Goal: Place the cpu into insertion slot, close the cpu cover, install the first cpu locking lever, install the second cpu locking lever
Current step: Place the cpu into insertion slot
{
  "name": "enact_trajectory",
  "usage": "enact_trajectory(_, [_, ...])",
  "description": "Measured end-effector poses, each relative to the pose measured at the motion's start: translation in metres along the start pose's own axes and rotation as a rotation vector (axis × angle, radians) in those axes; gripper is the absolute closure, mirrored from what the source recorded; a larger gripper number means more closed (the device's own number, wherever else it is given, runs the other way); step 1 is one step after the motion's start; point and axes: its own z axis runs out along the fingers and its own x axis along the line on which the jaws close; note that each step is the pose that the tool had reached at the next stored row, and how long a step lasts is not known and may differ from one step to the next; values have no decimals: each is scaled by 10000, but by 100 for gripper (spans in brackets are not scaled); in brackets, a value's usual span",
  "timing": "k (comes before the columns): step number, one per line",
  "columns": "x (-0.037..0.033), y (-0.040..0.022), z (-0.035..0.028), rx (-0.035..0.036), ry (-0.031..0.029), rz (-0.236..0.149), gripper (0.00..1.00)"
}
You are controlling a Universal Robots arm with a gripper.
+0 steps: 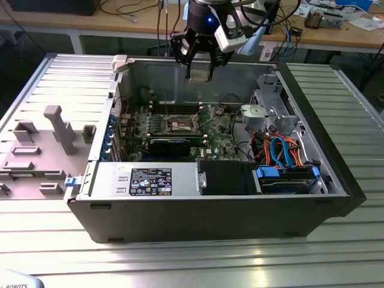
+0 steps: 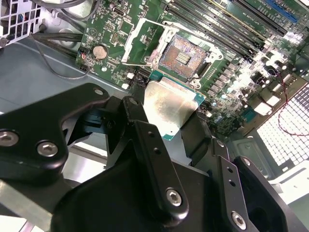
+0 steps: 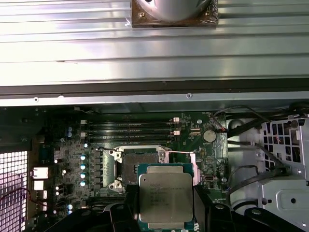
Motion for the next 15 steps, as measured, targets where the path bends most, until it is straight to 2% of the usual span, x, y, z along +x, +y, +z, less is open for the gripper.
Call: enact_trajectory(15, [0, -3, 29, 1, 0, 0, 46])
